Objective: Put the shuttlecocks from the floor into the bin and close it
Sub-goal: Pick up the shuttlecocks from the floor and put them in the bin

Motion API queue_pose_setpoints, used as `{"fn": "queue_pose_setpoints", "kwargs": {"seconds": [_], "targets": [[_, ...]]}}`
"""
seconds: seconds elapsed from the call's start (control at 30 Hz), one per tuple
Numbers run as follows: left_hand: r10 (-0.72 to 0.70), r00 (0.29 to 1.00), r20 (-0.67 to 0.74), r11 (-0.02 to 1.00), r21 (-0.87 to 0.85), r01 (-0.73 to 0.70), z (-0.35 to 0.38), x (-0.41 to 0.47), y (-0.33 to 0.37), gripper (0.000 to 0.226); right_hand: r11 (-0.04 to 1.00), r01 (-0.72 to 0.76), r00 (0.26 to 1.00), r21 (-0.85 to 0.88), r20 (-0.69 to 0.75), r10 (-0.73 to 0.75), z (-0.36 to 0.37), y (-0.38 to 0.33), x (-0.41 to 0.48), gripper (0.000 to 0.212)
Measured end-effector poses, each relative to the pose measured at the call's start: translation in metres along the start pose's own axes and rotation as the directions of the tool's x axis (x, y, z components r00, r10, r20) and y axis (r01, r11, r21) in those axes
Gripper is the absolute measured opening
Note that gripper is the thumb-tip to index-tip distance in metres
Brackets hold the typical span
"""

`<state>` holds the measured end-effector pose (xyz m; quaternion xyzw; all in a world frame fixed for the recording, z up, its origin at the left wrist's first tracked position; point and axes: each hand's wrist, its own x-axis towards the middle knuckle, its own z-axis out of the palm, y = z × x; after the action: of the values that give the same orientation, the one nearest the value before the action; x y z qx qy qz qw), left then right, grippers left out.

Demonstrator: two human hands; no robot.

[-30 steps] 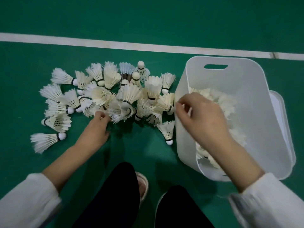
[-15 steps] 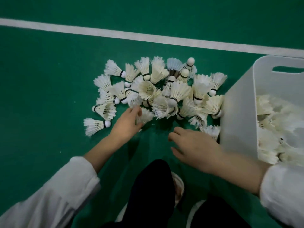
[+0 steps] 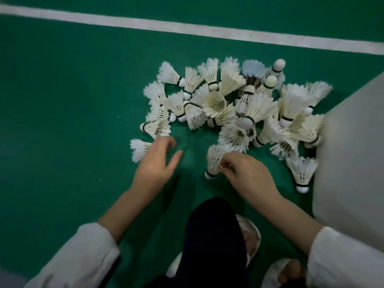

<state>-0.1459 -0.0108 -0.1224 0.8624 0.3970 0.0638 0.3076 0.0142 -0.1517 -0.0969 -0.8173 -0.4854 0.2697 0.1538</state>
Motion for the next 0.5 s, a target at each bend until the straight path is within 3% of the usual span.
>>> {"fn": "queue_pose_setpoints", "kwargs": {"seconds": [0.07,0.13,0.2,0.4,0.47,0.5], "targets": [[-0.196,0.967,-0.163,0.974,0.083,0.212,-0.017,0.005,-0.029,0.028,0.999,-0.029,0.999,0.03,-0.038,0.03,0.0,0.003,-0.001,0.01],[-0.345,0.924,-0.164,0.897,0.232,0.376,-0.027,0.006,-0.057,0.041,0.995,-0.035,0.999,0.096,-0.031,0.038,0.001,0.003,0.0,0.009],[-0.433,0.895,-0.109,0.852,0.276,0.446,-0.029,0.004,-0.073,0.051,0.989,-0.013,1.0,0.146,0.006,0.012,0.004,0.002,0.002,0.009],[-0.462,0.885,-0.057,0.882,-0.133,0.452,-0.027,0.006,-0.056,0.018,0.98,0.009,1.0,0.198,0.019,-0.013,0.01,-0.003,0.003,0.007],[-0.421,0.906,-0.037,0.901,-0.136,0.413,-0.031,0.002,-0.046,0.014,0.979,0.024,1.0,0.203,0.015,-0.027,0.008,-0.006,0.002,0.008],[-0.358,0.933,-0.037,0.933,-0.06,0.355,-0.034,0.0,-0.042,0.012,0.976,0.03,0.999,0.215,0.011,-0.033,0.007,-0.007,0.001,0.008]]}}
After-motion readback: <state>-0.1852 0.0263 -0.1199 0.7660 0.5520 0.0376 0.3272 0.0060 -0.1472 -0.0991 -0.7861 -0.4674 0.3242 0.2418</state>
